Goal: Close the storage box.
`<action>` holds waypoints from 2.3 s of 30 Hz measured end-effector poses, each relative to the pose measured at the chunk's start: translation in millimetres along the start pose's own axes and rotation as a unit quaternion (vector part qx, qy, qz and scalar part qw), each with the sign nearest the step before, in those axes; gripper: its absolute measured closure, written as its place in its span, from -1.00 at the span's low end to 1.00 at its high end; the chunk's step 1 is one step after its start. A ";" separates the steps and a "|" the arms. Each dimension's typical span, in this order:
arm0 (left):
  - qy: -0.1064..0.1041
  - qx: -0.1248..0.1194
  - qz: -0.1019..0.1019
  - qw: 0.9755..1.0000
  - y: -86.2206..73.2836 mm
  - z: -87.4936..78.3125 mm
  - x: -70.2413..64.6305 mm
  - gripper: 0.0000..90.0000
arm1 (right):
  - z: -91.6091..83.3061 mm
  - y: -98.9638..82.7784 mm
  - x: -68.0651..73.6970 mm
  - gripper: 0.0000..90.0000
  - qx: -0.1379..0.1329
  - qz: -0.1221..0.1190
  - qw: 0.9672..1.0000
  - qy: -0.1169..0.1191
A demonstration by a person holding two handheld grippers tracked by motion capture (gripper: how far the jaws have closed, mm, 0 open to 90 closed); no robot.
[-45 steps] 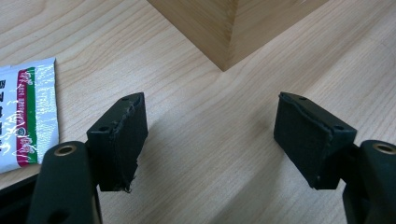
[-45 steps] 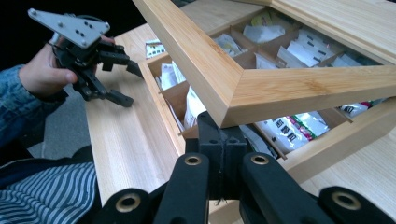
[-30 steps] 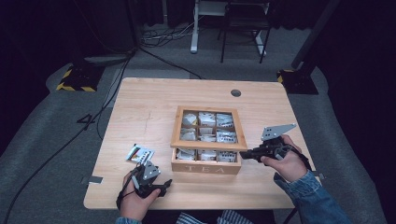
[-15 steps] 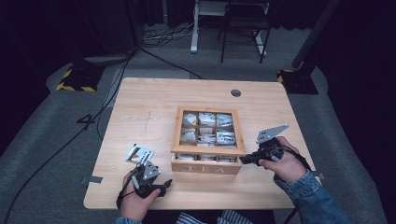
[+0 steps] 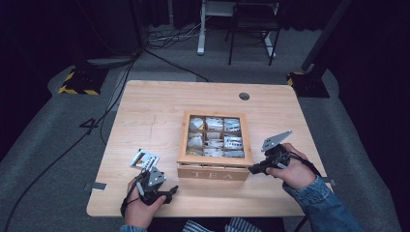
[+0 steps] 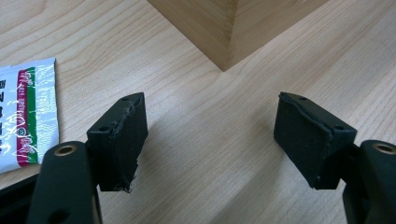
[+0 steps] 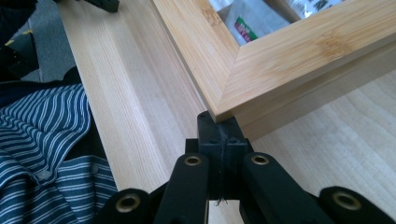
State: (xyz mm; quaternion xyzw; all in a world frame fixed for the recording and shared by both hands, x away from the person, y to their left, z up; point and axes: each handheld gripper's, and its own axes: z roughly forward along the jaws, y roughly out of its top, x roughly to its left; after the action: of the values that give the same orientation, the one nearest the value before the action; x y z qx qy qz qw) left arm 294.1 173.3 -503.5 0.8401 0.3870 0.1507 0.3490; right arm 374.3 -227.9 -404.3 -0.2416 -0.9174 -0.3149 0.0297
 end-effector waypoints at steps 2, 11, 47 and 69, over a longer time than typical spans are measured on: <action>0.000 0.000 0.000 1.000 0.0 0.0 0.0 -0.41 | 1.9 -0.3 -0.4 1.00 0.007 0.001 1.000 0.000; 0.000 0.000 0.000 1.000 0.0 0.0 0.0 -0.41 | 6.3 -1.7 -2.5 1.00 0.025 0.007 1.000 0.005; 0.019 -0.011 -0.023 1.000 -11.9 -10.3 3.7 -0.30 | -41.8 -6.7 -21.1 1.00 -0.136 -0.009 0.990 -0.025; 0.033 -0.025 -0.037 0.998 -27.4 -23.0 20.0 -0.16 | -55.2 -25.8 -70.1 1.00 -0.196 0.029 0.973 -0.119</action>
State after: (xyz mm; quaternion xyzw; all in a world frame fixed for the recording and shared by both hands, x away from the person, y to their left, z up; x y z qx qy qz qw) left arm 280.2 211.7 -506.7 0.8111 0.4249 0.1747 0.3619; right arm 418.8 -308.0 -389.1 -0.3053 -0.8273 -0.4565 -0.1183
